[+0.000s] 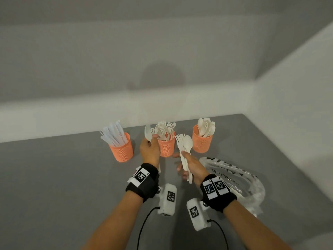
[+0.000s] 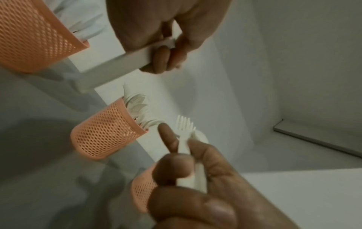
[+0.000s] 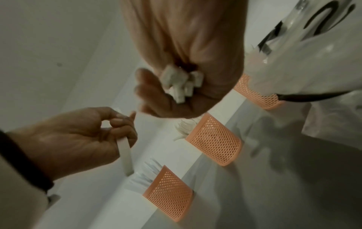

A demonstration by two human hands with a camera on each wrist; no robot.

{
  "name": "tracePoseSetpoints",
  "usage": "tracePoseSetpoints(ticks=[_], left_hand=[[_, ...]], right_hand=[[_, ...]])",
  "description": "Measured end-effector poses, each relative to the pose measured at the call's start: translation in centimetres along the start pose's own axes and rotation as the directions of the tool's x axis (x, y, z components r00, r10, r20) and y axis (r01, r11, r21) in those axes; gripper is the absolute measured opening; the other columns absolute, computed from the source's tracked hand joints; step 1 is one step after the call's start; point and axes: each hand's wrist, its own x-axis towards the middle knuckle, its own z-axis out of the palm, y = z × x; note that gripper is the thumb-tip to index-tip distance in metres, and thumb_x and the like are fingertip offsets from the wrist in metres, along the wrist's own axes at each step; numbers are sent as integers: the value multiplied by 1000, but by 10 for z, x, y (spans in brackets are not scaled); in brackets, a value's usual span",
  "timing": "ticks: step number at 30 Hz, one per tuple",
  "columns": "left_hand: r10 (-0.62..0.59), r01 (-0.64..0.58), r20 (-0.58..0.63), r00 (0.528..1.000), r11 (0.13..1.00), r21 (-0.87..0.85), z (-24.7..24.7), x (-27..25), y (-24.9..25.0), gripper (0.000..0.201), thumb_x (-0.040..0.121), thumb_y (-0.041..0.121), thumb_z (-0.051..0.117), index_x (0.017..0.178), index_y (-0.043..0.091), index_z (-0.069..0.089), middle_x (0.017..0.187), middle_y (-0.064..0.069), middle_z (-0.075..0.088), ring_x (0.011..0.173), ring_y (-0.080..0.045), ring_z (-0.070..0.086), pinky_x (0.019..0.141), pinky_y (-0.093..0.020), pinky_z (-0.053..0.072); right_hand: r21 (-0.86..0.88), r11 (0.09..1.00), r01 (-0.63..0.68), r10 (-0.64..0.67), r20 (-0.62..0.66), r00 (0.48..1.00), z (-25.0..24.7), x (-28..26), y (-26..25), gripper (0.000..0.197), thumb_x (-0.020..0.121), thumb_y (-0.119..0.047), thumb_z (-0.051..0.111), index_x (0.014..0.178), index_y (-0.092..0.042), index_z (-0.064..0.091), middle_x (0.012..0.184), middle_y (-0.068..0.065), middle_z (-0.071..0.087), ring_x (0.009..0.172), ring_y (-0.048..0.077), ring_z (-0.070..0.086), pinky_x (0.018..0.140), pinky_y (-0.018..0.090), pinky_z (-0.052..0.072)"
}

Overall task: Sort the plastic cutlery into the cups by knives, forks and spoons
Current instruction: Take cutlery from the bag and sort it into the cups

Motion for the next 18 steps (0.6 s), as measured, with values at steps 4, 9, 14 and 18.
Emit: tracePoseSetpoints(ticks=[4, 9, 14, 18], left_hand=[[-190, 167, 284, 940, 981, 103, 2, -9, -12, 16, 90, 20, 57, 87, 6, 63, 56, -9, 54, 37, -4, 41, 39, -13, 32], [-262, 271, 400, 878, 962, 36, 9, -21, -19, 16, 87, 25, 62, 75, 15, 58, 38, 11, 39, 32, -2, 29, 34, -14, 24], [-289, 324, 331, 898, 944, -57, 11, -17, -20, 6, 90, 15, 53, 90, 11, 58, 45, 8, 39, 33, -2, 30, 33, -13, 23], [-298, 353, 401, 866, 933, -69, 10, -18, -23, 17, 90, 24, 55, 97, 9, 58, 53, 3, 42, 40, -6, 33, 34, -14, 24]], right_hand=[[127, 990, -67, 50, 138, 989, -1, 3, -3, 43, 98, -42, 28, 109, -14, 58, 40, -4, 43, 27, 3, 24, 30, 13, 23], [144, 980, -137, 91, 289, 953, 4, 4, -5, 52, 95, -46, 25, 77, -4, 51, 36, -2, 46, 21, 3, 25, 26, 11, 19], [148, 987, -67, 33, 220, 975, 5, 5, -4, 51, 97, -40, 23, 77, -4, 53, 40, 0, 48, 23, 3, 27, 26, 12, 19], [112, 993, -38, 14, 204, 979, 7, 3, -5, 49, 98, -39, 25, 75, -6, 53, 41, 0, 50, 23, 3, 26, 27, 11, 19]])
